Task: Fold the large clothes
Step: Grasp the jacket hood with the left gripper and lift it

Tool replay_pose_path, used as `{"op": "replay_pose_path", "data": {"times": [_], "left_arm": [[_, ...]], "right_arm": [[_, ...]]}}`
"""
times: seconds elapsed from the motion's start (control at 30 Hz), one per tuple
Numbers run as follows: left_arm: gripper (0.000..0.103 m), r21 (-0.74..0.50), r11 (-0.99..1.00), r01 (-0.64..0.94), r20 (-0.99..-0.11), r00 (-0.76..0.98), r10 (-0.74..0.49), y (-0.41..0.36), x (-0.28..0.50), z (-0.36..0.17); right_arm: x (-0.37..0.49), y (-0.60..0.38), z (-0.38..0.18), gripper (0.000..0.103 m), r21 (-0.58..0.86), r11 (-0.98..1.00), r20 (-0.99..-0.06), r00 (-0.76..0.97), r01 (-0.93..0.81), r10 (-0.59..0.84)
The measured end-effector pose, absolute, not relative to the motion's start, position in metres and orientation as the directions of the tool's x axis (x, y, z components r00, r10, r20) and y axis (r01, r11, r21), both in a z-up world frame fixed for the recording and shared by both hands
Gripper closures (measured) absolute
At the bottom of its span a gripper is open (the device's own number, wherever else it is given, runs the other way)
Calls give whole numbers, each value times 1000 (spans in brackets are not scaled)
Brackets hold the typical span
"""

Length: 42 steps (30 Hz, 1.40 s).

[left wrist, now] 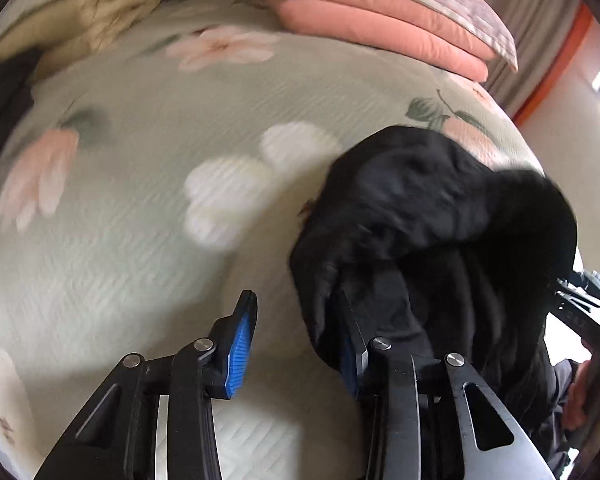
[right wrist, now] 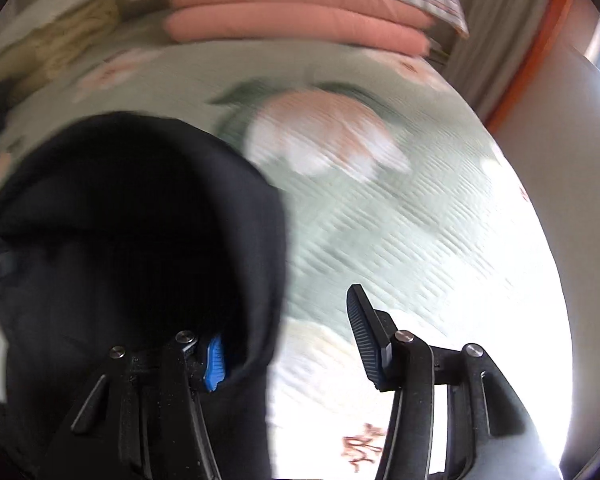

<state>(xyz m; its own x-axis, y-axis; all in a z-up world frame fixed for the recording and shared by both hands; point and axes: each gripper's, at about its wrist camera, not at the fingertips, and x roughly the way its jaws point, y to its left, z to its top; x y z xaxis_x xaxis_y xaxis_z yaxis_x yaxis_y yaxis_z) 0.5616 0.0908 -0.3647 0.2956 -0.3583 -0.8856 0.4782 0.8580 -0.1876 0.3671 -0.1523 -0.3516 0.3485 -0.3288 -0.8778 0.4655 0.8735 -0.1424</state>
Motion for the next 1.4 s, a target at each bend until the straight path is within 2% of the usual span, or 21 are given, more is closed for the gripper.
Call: {"op": "replay_pose_path", "data": {"times": [0.07, 0.13, 0.3, 0.47, 0.57, 0.67, 0.87, 1.03, 1.13, 1.27, 1.4], "left_arm": [[59, -257, 864, 433, -882, 261, -393, 115, 566, -380], [59, -342, 858, 383, -869, 218, -443, 131, 570, -393], [60, -273, 834, 480, -853, 279, -440, 128, 548, -355], [60, -197, 809, 553, -792, 396, -463, 144, 530, -287], [60, -233, 809, 540, -751, 429, -502, 128, 550, -261], [59, -282, 780, 559, -738, 393, -549, 95, 572, -257], [60, -193, 778, 597, -859, 280, -428, 24, 583, -319], [60, -179, 751, 636, -909, 185, -373, 45, 554, -368], [59, -158, 736, 659, -899, 211, -382, 57, 541, -373], [57, -157, 759, 632, -896, 232, -378, 55, 547, -381], [58, -142, 761, 633, -899, 238, -366, 62, 542, -364]], "right_arm": [[353, -167, -369, 40, -78, 863, -899, 338, 500, -277], [347, -173, -373, 33, -37, 859, -897, 362, 511, -254], [346, -157, -346, 35, -60, 914, -896, 383, 400, -227], [343, -138, -274, 34, 3, 962, -837, 528, 271, -146], [375, -125, -247, 34, 7, 971, -801, 583, 239, -138], [419, -113, -234, 34, 12, 971, -766, 626, 240, -146], [477, -116, -275, 34, 43, 970, -840, 535, 238, -94], [444, -103, -343, 47, -25, 985, -918, 385, 169, -90], [424, -85, -362, 48, -96, 987, -899, 416, 126, -140], [429, -98, -370, 48, -29, 985, -900, 424, 168, -99], [422, -100, -349, 49, -50, 990, -905, 414, 129, -100]]}}
